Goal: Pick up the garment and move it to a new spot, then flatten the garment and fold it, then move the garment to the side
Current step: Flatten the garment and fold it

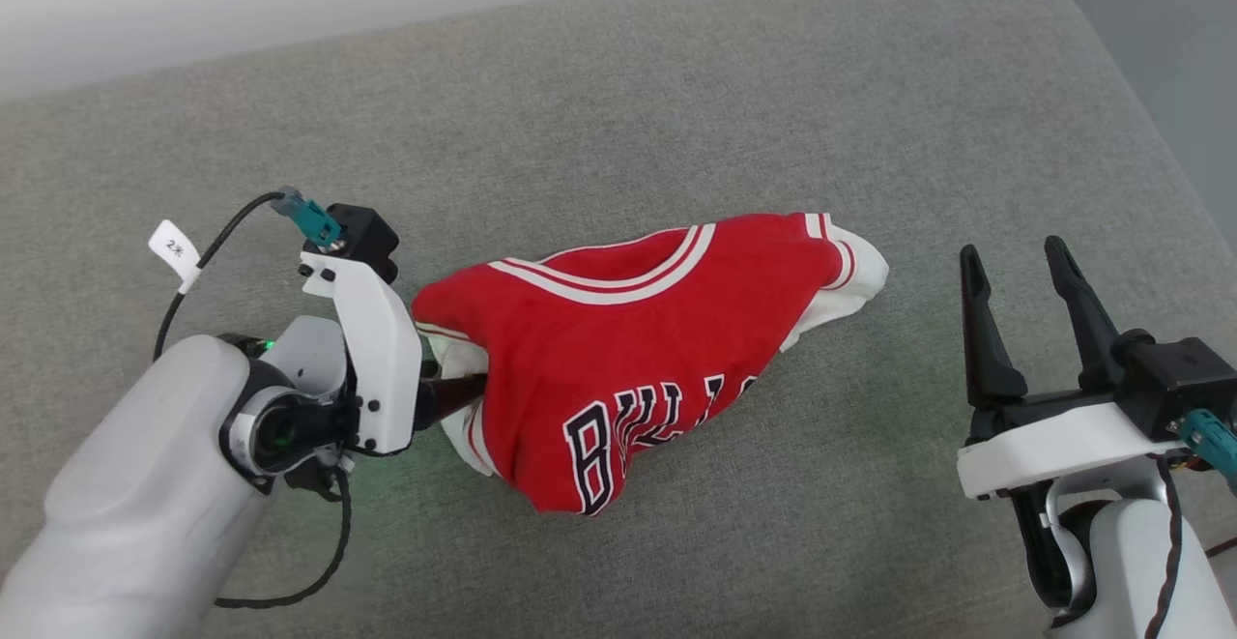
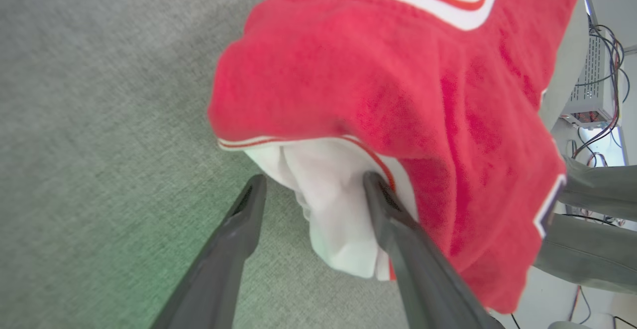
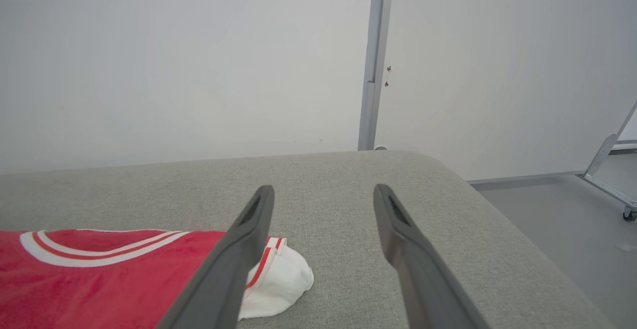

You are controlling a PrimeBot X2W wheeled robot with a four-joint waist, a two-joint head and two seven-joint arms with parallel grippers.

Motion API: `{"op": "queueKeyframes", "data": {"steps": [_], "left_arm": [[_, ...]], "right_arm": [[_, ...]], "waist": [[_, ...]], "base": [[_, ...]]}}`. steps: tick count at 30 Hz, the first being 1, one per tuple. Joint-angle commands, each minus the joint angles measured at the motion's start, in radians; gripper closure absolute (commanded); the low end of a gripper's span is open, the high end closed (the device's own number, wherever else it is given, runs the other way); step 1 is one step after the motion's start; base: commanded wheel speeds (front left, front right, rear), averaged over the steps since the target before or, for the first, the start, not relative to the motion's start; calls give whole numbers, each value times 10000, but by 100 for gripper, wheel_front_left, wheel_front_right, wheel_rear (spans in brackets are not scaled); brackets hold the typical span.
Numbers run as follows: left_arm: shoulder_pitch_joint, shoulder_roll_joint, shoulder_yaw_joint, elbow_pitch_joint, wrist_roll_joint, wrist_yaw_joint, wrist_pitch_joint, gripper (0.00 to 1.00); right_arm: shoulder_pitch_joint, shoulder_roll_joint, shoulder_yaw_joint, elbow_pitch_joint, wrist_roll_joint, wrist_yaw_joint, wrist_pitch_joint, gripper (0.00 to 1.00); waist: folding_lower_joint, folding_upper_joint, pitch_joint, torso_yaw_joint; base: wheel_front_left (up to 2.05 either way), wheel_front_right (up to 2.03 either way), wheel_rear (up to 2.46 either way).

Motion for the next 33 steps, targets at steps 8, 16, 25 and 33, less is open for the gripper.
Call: {"op": "queueKeyframes", "data": {"steps": [8, 16, 25, 33], "left_arm": [[-387, -258, -233, 1010, 2, 230, 440, 100], [-821, 945, 334, 902, 196, 315, 217, 100], [-921, 3427, 1023, 678, 1091, 768, -356, 100], [-840, 3464, 1264, 277, 737, 735, -533, 100]], "right_arm": [[-249, 82, 18, 159, 81, -3, -164, 0], [-220, 92, -277, 150, -61, -3, -186, 0], [-193, 94, -365, 62, -161, -3, -109, 0], [-231, 99, -285, 74, -166, -3, -67, 0]], "waist": [[0, 0, 256, -39], [0, 0, 176, 343], [0, 0, 146, 705], [0, 0, 132, 805]], "base": [[0, 0, 0], [0, 0, 0], [0, 0, 0], [0, 0, 0]]}}
